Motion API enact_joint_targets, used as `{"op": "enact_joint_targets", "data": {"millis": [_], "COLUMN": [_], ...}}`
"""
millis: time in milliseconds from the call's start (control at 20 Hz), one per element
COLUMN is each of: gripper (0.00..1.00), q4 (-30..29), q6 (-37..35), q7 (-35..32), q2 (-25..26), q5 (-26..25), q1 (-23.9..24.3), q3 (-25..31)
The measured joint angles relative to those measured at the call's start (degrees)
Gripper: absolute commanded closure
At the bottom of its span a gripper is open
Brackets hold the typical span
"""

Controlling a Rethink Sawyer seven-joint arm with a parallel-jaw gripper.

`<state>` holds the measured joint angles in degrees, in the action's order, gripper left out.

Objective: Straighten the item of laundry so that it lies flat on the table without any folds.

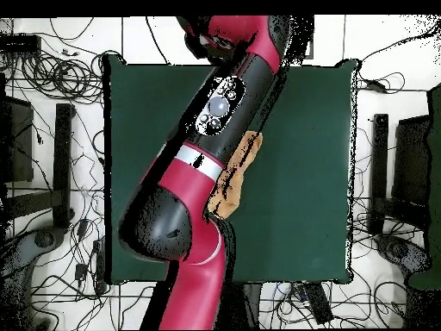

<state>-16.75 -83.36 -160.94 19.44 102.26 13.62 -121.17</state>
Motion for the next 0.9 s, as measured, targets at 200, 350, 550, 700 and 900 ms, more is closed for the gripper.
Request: {"op": "enact_joint_targets", "data": {"millis": [200,350,550,700,900], "gripper": [0.0,0.0,0.0,0.0,0.0], "q4": [0.01,-1.11,-5.12,-7.7,-11.75], "q6": [0.05,0.06,0.06,0.04,0.05], "q7": [0.0,0.0,0.0,0.0,0.0], "q2": [0.45,0.27,-0.25,-0.54,-1.17], "q5": [-0.58,-4.05,-10.52,-13.73,-18.33], "q1": [0.31,-1.37,-5.99,-9.1,-14.79], "q3": [1.71,5.21,10.97,14.3,20.49]}}
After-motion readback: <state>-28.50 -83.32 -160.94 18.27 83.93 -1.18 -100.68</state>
